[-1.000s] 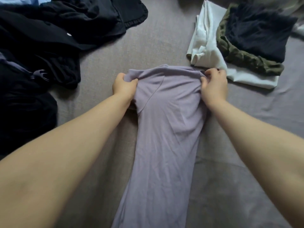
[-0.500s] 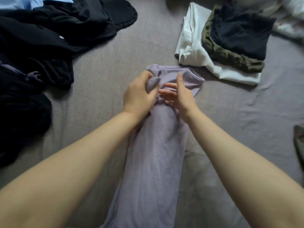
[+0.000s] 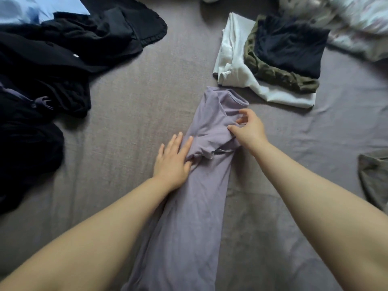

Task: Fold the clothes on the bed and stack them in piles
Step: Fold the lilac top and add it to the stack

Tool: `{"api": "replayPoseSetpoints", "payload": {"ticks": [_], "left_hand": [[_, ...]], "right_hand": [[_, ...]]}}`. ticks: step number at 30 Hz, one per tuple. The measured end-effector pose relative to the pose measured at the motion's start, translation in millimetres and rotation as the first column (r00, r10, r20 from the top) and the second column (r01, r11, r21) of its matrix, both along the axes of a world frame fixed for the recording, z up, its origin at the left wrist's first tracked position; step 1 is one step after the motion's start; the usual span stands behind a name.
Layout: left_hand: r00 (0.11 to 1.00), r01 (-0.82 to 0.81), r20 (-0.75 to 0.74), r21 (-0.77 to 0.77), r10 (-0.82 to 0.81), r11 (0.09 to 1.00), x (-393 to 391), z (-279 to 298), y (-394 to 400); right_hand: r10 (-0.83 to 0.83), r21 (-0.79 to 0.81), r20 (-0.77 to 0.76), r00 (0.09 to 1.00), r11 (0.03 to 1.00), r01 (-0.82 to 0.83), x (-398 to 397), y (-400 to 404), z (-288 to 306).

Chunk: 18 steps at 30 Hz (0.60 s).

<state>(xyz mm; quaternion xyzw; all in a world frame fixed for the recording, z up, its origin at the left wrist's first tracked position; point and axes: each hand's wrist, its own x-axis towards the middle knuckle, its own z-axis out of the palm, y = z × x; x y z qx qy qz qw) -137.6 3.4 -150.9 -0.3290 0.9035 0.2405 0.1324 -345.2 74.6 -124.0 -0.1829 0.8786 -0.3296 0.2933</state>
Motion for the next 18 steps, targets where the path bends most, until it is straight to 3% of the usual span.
{"api": "replayPoseSetpoints", "payload": {"ticks": [2,4,6,9,11,15,18], "left_hand": [[0.995,-0.082,-0.058,-0.036,0.08,0.996,9.3,-1.4,-1.3],[0.937,-0.301,-0.188,-0.009,0.294,0.954,13.7,3.5,0.4],[0.877,-0.428,-0.217,0.051,0.428,0.902,16.2,11.2,10.9],[0.968,-0.249,-0.029,0.04,0.251,0.968,25.1,16.1,32.9],[0.972,-0.233,0.052,0.083,0.229,0.969,31.5,14.9,45.1],[0.946,-0.315,-0.051,0.088,0.32,0.945,39.4,13.1,53.7],[0.893,-0.436,-0.076,0.094,0.443,0.895,43.8,14.6,51.0]], "right_hand": [[0.056,-0.015,-0.05,0.997,0.998,-0.057,6.6,2.8,0.2],[0.119,-0.009,-0.016,0.993,0.993,-0.119,14.4,6.2,-0.6],[0.064,-0.042,0.013,0.998,0.997,-0.064,20.8,10.2,-1.8],[0.001,-0.086,0.024,1.0,0.996,0.001,28.7,13.7,-4.3],[0.023,-0.038,-0.018,1.0,0.999,-0.024,32.7,15.0,-4.7],[0.014,-0.011,-0.069,0.998,1.0,-0.015,31.4,8.2,0.4],[-0.015,-0.13,0.047,0.999,0.991,0.021,26.4,-10.0,13.6]]}}
